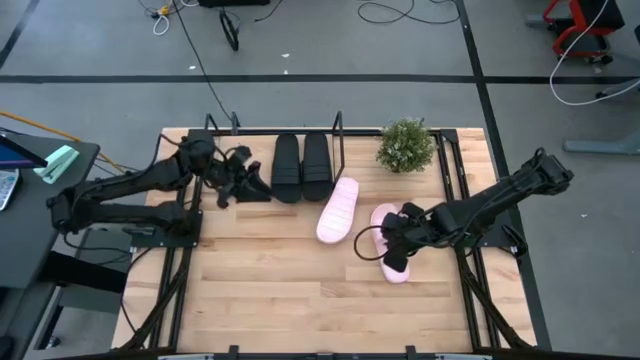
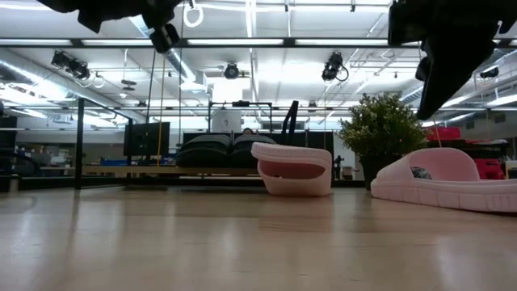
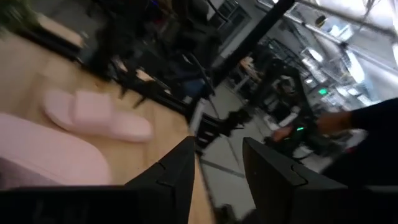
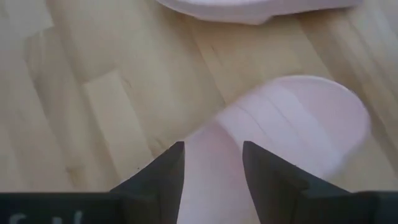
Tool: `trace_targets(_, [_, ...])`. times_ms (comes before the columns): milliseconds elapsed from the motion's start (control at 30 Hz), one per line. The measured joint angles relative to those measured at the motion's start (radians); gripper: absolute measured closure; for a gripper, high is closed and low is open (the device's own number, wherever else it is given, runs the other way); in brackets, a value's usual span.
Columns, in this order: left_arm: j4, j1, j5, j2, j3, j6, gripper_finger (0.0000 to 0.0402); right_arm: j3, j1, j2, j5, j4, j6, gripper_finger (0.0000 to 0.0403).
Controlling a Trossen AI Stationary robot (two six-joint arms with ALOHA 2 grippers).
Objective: Pick and place slides into the shelf
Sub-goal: Put the top pink slipper onto the shelf
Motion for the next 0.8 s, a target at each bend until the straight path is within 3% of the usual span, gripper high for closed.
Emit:
trace_targets(167, [0.0,-0.109,-0.125,0.0,0.0,-0.074,0.0276,-0.028,0.0,0.0,0.009,0.081,-0.051,0.0235])
trace_targets(433, [-0.052,-0.301,-0.447,0.018,0.0,-0.043,0.0287,-0.028,0.006,0.0,0.027,0.081,-0.126,0.0235])
trace_targets(800, [-0.107,-0.503,-0.783,0.174,0.001,-0.02,0.029,-0.028,0.006,0.0,0.029,0.232,-0.31,0.0235])
